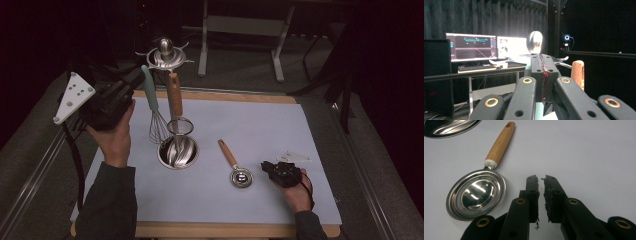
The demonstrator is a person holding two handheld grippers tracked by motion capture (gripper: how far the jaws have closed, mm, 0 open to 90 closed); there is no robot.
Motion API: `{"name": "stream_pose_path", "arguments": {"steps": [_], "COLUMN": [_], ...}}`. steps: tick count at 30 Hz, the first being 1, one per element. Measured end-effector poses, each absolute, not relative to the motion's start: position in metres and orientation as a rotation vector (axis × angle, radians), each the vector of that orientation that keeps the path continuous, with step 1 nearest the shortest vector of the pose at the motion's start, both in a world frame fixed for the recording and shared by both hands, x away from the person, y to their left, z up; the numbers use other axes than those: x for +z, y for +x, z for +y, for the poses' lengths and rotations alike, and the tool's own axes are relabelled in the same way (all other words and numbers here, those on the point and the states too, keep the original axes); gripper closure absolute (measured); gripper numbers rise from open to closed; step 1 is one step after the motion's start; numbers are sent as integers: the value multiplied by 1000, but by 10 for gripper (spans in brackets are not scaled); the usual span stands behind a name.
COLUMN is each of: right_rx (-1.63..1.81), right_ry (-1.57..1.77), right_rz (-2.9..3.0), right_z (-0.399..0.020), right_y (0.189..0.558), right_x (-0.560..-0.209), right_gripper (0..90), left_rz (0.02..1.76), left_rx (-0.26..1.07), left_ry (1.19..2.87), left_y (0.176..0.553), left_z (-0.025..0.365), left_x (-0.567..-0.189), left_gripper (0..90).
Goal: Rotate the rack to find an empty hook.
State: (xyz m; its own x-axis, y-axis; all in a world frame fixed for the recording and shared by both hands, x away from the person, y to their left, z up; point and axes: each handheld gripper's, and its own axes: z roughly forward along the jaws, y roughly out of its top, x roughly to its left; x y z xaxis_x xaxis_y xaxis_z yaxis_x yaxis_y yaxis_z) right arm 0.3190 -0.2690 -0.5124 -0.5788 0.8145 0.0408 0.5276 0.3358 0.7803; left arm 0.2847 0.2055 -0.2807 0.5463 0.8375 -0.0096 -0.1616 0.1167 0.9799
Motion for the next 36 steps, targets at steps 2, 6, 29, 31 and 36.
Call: {"name": "stream_pose_path", "arguments": {"steps": [2, 6, 29, 31, 36], "right_rx": [1108, 1106, 1100, 1099, 1098], "right_ry": [1193, 1191, 1193, 1192, 1197], "right_rz": [2249, 2252, 2264, 2265, 2262], "right_z": [-269, -269, -268, -267, -268], "right_y": [319, 319, 320, 319, 320], "right_x": [-513, -514, -516, -516, -517], "right_gripper": [812, 812, 813, 814, 813], "left_rz": [690, 703, 709, 714, 732], "left_rx": [833, 840, 875, 893, 897], "left_ry": [1245, 1248, 1269, 1281, 1278], "left_y": [286, 288, 289, 291, 294], "left_z": [207, 210, 211, 209, 209], "left_x": [-280, -280, -274, -274, -274], "left_gripper": [900, 900, 900, 900, 900]}}
